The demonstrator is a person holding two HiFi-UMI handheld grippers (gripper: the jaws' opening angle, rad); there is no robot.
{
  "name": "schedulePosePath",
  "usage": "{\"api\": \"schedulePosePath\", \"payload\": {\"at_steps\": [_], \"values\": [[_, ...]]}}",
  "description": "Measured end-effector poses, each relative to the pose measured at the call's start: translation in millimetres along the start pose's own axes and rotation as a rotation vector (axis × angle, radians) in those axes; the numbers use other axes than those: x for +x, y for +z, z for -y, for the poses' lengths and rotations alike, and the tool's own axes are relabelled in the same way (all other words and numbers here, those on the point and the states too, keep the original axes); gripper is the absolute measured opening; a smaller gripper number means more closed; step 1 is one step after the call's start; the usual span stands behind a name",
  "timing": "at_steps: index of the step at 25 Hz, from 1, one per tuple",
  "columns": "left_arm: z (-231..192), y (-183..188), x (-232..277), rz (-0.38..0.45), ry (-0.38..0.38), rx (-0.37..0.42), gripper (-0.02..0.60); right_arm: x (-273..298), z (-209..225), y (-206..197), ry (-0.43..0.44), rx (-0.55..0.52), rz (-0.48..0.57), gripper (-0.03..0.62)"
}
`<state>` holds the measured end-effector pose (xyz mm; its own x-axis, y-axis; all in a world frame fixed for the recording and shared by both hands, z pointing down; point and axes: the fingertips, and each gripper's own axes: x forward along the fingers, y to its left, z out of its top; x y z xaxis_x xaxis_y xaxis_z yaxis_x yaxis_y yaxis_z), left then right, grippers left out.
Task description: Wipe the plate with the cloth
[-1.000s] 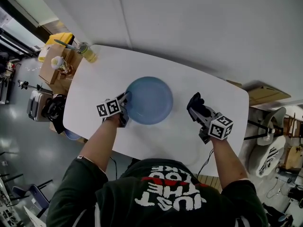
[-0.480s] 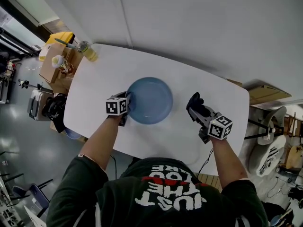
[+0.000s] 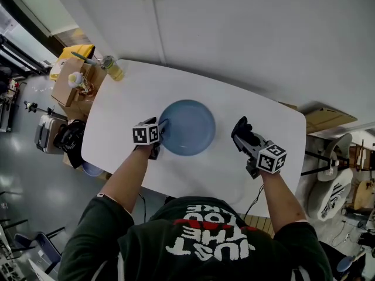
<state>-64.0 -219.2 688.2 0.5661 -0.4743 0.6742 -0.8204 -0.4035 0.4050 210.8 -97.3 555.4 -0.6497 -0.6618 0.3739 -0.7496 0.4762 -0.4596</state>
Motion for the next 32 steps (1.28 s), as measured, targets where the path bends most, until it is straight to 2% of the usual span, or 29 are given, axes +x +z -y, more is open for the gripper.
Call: {"api": "schedulePosePath", "payload": {"at_steps": [3,6,8,11,13,16,18,22,26,28,30,32], "values": [[-11.6,4.9,-19.0,0.036,0.027,-0.009,0.249,-5.8,-3.2,6.0,-0.024,-0.003,0.016,0.083],[-19.3,19.1,-52.7,0.123,0.019,-0.010,0.249,-14.3,-13.3,17.6,-0.040,-0.024,0.036,0.083],[-12.4,32.3,-81.5,0.192,-0.036,0.000,0.247,-21.8,-22.4,27.5,-0.048,-0.043,0.051,0.083],[15.6,53.9,-129.2,0.296,-0.156,0.033,0.243,-37.1,-37.9,42.6,-0.070,-0.075,0.073,0.083],[34.3,66.4,-160.9,0.360,-0.218,0.063,0.212,-48.1,-49.2,51.9,-0.088,-0.109,0.081,0.083],[53.1,81.0,-199.3,0.437,-0.260,0.102,0.145,-61.5,-64.9,64.9,-0.108,-0.168,0.092,0.083],[62.2,81.0,-214.7,0.457,-0.271,0.125,0.106,-69.7,-70.7,67.0,-0.122,-0.192,0.098,0.083],[81.7,69.1,-224.7,0.452,-0.264,0.130,0.100,-85.6,-64.8,66.2,-0.145,-0.199,0.097,0.083],[105.9,65.6,-222.3,0.477,-0.208,0.124,0.100,-88.3,-54.5,68.3,-0.100,-0.230,0.074,0.083],[121.3,62.7,-218.3,0.513,-0.162,0.082,0.100,-86.3,-48.9,68.0,-0.069,-0.261,0.050,0.083],[136.6,51.7,-217.0,0.547,-0.131,-0.001,0.100,-85.6,-47.5,65.0,-0.031,-0.288,0.017,0.083],[148.5,38.1,-219.9,0.556,-0.107,-0.040,0.100,-84.7,-52.8,61.9,0.014,-0.323,-0.011,0.083]]}}
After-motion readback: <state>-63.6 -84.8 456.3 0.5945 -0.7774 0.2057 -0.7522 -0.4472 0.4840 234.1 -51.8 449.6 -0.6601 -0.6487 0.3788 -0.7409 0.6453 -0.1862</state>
